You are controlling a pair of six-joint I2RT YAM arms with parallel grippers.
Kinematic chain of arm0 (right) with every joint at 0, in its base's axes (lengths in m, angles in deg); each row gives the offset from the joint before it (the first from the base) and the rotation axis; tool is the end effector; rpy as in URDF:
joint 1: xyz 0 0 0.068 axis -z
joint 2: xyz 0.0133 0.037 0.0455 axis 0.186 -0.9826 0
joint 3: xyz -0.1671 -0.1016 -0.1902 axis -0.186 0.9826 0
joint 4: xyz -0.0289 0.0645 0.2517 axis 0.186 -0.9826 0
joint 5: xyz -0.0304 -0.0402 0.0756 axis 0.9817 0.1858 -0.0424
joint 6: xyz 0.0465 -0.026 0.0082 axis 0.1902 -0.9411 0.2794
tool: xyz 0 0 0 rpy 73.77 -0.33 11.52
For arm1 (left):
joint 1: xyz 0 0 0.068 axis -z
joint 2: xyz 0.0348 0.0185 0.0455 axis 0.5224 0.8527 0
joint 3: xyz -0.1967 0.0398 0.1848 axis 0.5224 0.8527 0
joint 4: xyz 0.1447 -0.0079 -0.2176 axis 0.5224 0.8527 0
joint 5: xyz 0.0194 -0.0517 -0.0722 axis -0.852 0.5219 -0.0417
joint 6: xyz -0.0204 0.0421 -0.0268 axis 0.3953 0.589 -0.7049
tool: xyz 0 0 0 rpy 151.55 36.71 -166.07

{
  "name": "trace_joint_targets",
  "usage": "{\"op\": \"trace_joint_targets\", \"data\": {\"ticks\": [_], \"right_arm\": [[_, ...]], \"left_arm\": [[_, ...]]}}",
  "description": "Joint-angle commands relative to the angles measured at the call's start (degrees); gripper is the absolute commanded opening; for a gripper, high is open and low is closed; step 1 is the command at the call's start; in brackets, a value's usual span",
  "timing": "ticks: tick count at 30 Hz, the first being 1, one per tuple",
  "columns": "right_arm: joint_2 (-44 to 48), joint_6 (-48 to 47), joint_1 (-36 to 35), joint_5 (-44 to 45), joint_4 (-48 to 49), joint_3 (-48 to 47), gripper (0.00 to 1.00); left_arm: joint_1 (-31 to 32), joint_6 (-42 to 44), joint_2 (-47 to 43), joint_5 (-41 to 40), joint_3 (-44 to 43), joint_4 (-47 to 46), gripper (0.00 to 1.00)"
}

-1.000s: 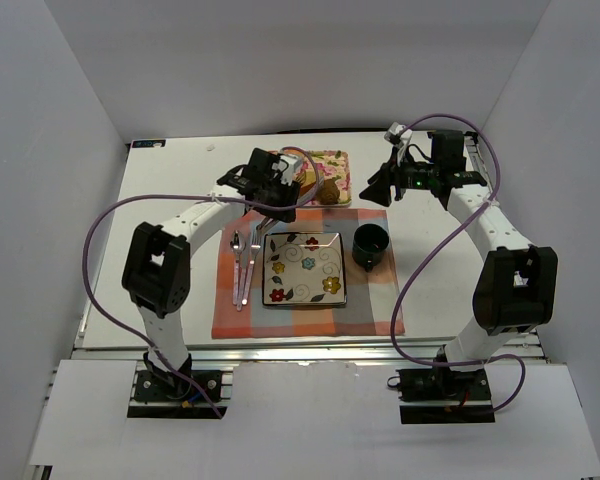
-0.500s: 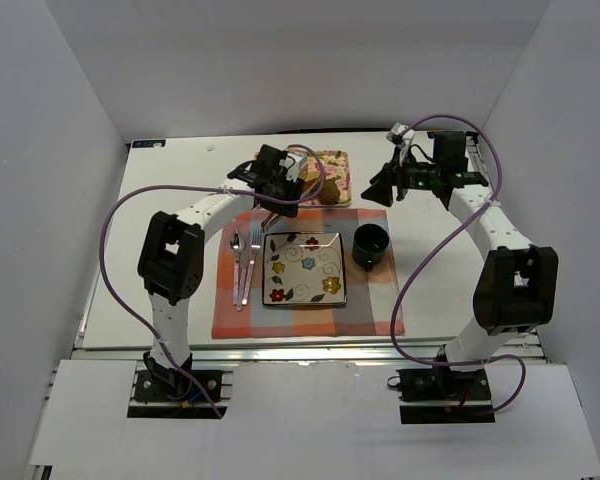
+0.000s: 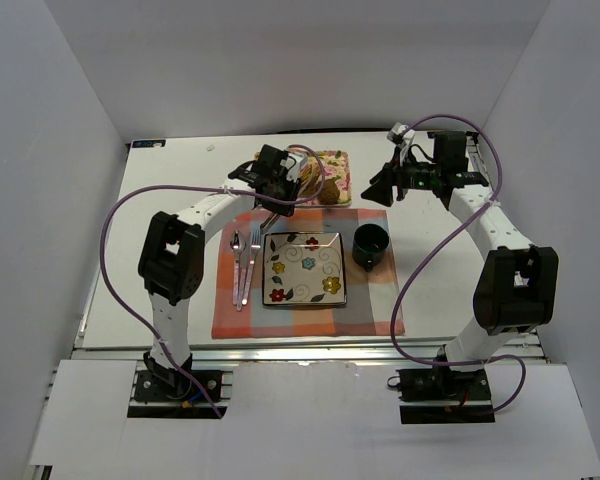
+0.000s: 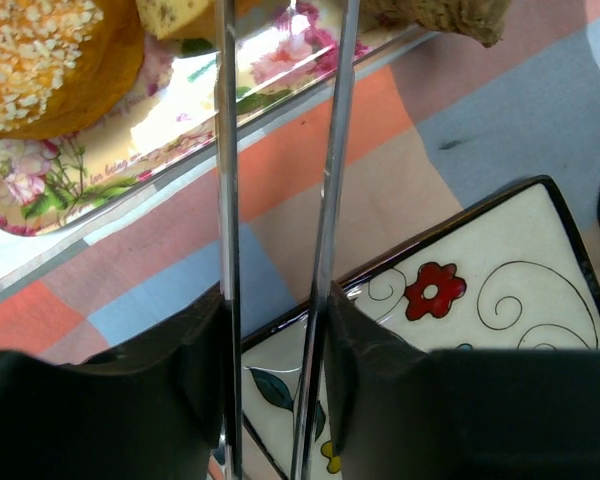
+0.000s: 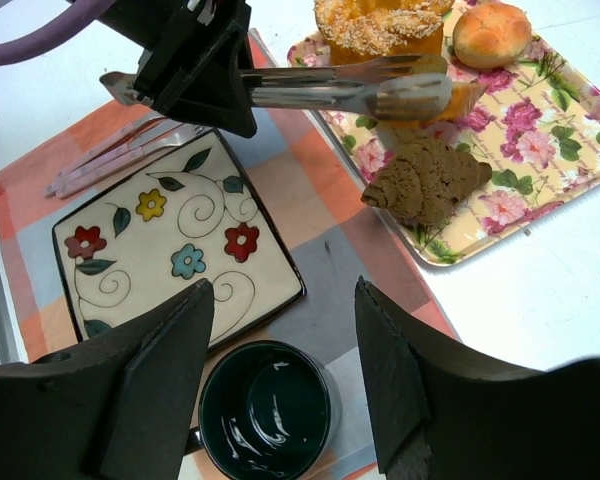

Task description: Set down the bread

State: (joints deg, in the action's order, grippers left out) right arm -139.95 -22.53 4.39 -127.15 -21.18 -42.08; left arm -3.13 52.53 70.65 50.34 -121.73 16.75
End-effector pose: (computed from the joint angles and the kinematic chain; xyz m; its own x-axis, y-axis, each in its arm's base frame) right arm 0.3651 0.0693 0.3090 -0.2378 -0.2282 -0.9441 -0.8773 0.4677 0.1079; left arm 0.3916 -0.2151 0.2274 -0.7188 0.3581 -0.5959 0.5020 0.8603 -0.0887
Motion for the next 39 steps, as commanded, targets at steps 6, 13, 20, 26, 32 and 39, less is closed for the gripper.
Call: {"op": "trace_joint_targets", "data": {"ticks": [6,13,20,26,32,39], "right_arm": [[0.85,0.68,0.44,-1.81,1.46,0.88,0.64],[1.12,0.76,0.44,-1.81,1.28,1.06,0.64],[1.56,0.5,0.53,-1.9,0.93,1.06,0.64],[1.64,0.5,0.53,-2.25,0.75,0.97,0.64],[2.0,0.24,0.53,-2.51,0.31,0.97,0.64],[2.35,-1.17,0.53,-2.25,-1.18,1.06,0.64]], "left_arm": [[0.38,1.17,-0.22,-4.42,-2.5,1.03,0.35],[0.38,-0.15,-1.0,-3.55,-3.03,0.16,0.12],[0.38,-3.75,-7.84,0.23,-1.19,-1.86,0.0],[0.38,-5.69,-14.44,2.43,3.55,-3.45,0.0],[0.38,-6.74,-23.58,5.77,12.43,-4.68,0.0],[2.92,-4.63,-36.15,5.6,23.85,5.33,0.0]]}}
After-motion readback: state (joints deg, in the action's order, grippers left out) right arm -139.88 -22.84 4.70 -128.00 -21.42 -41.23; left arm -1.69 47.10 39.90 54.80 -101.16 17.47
